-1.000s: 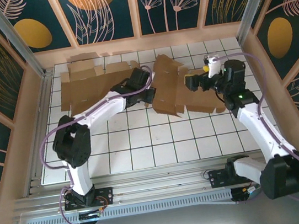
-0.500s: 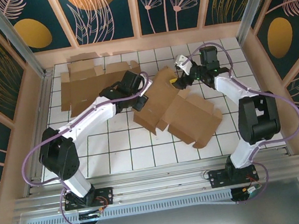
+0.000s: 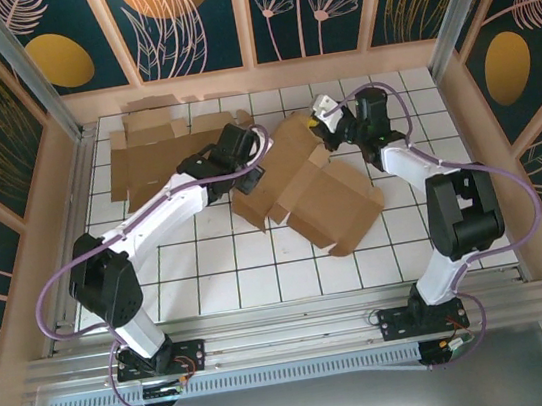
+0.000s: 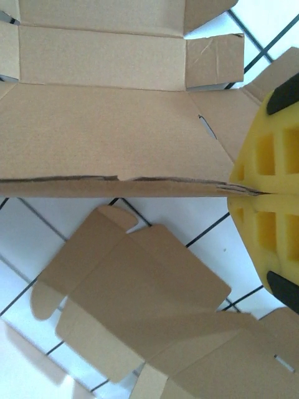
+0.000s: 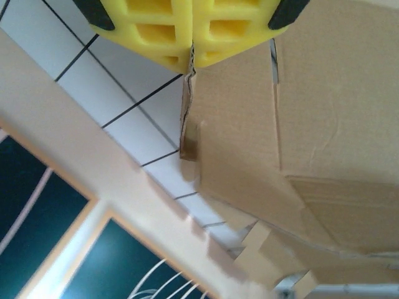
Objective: Fold the paper box
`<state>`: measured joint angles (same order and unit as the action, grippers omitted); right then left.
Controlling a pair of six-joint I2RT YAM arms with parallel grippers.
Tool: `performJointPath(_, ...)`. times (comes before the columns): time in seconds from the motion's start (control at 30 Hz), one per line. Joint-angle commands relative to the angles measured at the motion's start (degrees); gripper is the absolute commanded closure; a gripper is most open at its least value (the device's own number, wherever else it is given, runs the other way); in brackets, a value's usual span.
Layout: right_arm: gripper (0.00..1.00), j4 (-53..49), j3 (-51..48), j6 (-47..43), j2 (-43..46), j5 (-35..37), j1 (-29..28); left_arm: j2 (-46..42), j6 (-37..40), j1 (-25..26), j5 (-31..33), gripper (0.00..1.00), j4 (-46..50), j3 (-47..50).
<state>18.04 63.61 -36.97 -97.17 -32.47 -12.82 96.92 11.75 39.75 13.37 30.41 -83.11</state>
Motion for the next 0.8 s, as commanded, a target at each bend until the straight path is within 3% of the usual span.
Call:
performJointPath(0.0, 1.0, 13.4, -4.38, 7.86, 3.75, 1.11, -1.02, -5.47, 1.66, -0.02, 2.69, 0.78, -8.14, -1.08)
performJointPath(0.07, 1.0, 20.47, -7.85, 9.26, 5.29, 1.58, -0.94, -8.21, 0.99, -0.07, 2.68, 0.6, -10.1, -0.2)
performJointPath(0.13, 1.0, 28.32, -11.66, 10.23, 6.24, 2.67, -0.63, -10.9, -0.56, -0.39, 1.66, 0.5, -10.43, -0.37)
performJointPath(0.33, 1.0, 41.95, -18.07, 24.13, 6.08, 13.65, -1.71, -13.88, -14.41, -6.41, -1.76, 0.46, -4.15, -5.77)
performJointPath(0.57, 1.0, 29.64, -17.71, 38.99, 9.34, 31.2, -3.61, -16.04, -34.97, -8.11, -2.37, 0.44, -1.58, 0.67)
performJointPath(0.7, 1.0, 24.47, -20.26, 43.86, 13.42, 36.45, -4.54, -15.16, -36.87, -8.18, -10.75, 0.43, -6.11, 4.41)
performJointPath(0.77, 1.0, 20.38, -20.99, 43.79, 15.98, 40.16, -4.54, -14.13, -33.21, -8.15, -13.82, 0.41, -8.65, 5.07)
